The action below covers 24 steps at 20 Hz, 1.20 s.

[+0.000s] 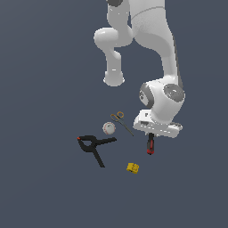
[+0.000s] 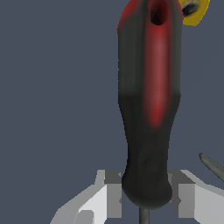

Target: Pick up a designated object from a clutter of objects.

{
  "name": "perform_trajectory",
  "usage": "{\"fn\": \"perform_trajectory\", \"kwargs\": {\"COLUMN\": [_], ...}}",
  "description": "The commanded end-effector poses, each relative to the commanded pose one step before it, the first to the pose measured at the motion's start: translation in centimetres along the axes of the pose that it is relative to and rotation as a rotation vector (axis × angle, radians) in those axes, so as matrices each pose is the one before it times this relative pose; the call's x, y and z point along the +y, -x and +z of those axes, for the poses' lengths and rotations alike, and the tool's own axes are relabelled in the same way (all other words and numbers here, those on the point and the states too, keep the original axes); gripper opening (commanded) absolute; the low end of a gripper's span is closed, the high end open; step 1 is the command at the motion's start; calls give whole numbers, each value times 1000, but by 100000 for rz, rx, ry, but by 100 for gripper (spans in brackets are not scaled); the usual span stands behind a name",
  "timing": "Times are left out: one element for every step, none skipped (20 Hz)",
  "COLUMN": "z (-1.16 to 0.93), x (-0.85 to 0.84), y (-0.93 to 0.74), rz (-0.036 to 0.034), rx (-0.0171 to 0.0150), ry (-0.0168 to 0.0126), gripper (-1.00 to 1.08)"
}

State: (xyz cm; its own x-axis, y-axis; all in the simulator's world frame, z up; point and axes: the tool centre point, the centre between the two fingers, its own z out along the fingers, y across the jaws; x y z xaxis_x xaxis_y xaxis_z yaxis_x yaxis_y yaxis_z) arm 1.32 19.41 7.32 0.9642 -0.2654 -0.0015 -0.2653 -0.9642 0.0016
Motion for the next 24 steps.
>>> {"fn": "perform_trajectory", "kwargs": {"z": [-1657, -658, -658, -659, -660, -660, -661, -662, -663, -664, -678, -667, -669, -675, -675, -682, -683, -691, -693, -702, -707, -717, -725, -737], "x": [1497, 614, 614, 613, 613, 612, 611, 611, 610, 609, 631, 608, 608, 619, 609, 622, 613, 627, 619, 634, 628, 646, 641, 662], "y": [472, 209, 209, 208, 208, 208, 208, 208, 208, 208, 200, 209, 209, 204, 210, 205, 211, 207, 212, 209, 214, 211, 217, 214], "rz": [42, 0, 0, 0, 0, 0, 0, 0, 0, 0, 28, 0, 0, 0, 0, 0, 0, -3, 0, -4, 0, -6, 0, -7], "rx": [156, 0, 0, 0, 0, 0, 0, 0, 0, 0, -8, 0, 0, -28, 0, -26, 0, -25, 0, -25, 0, -24, 0, -24], "ry": [-78, 0, 0, 0, 0, 0, 0, 0, 0, 0, -62, 0, 0, -63, 0, -64, 0, -64, 0, -64, 0, -64, 0, -64], "gripper": [-100, -100, -100, -100, -100, -100, -100, -100, -100, -100, -100, -100, -100, -100, -100, -100, -100, -100, -100, -100, -100, -100, -100, -100]}}
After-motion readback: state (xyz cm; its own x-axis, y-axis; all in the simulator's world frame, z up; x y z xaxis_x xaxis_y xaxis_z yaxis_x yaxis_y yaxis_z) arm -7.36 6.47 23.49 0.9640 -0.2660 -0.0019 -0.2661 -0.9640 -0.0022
